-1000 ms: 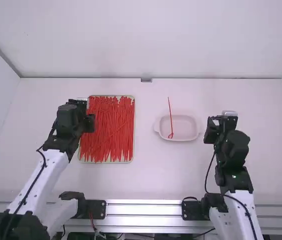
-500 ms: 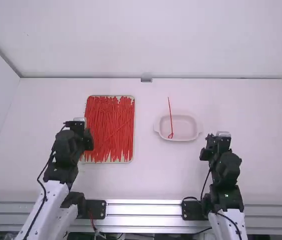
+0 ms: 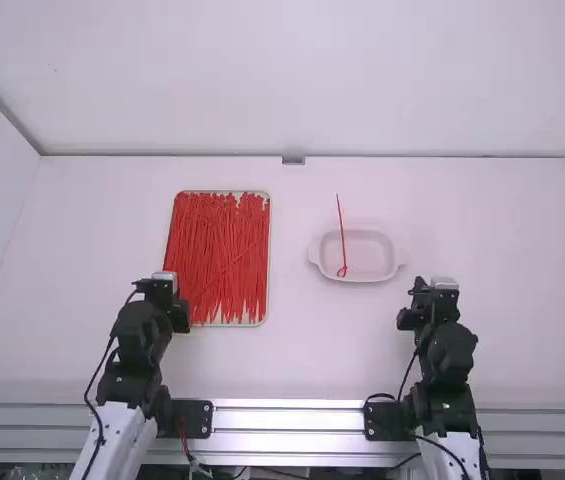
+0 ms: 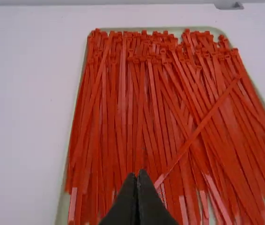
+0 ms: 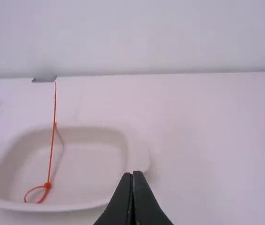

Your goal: Fasten the cable tie

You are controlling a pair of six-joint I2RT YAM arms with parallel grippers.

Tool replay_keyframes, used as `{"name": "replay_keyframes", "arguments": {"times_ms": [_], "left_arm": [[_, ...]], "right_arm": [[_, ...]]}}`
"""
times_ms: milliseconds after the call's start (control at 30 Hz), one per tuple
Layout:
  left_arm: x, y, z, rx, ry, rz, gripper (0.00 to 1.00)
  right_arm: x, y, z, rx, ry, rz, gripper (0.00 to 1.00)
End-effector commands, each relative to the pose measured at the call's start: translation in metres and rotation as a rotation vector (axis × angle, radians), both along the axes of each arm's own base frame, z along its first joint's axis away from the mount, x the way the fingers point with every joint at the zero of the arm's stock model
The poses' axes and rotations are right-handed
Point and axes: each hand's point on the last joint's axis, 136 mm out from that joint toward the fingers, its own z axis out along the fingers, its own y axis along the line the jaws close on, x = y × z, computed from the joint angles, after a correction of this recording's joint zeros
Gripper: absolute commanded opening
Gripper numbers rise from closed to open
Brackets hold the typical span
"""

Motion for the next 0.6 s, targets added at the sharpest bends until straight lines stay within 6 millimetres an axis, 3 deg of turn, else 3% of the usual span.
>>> {"name": "replay_keyframes", "arguments": {"times_ms": [0, 300, 567], "left_arm": [[-0.005, 0.001, -0.011, 0.007, -0.002, 0.003, 0.00], [-0.001, 0.001, 0.014, 0.006, -0.125, 0.003, 0.00], [0.000, 0.001, 0.038, 0.006, -0.230, 0.004, 0.00]], "right_arm": [[-0.001, 0.001, 0.002, 0.002, -0.020, 0.003, 0.00], [-0.003, 0.001, 0.022, 0.002, -0.113, 0.003, 0.00], [-0.003, 0.001, 0.023, 0.002, -0.113, 0.003, 0.00]]}}
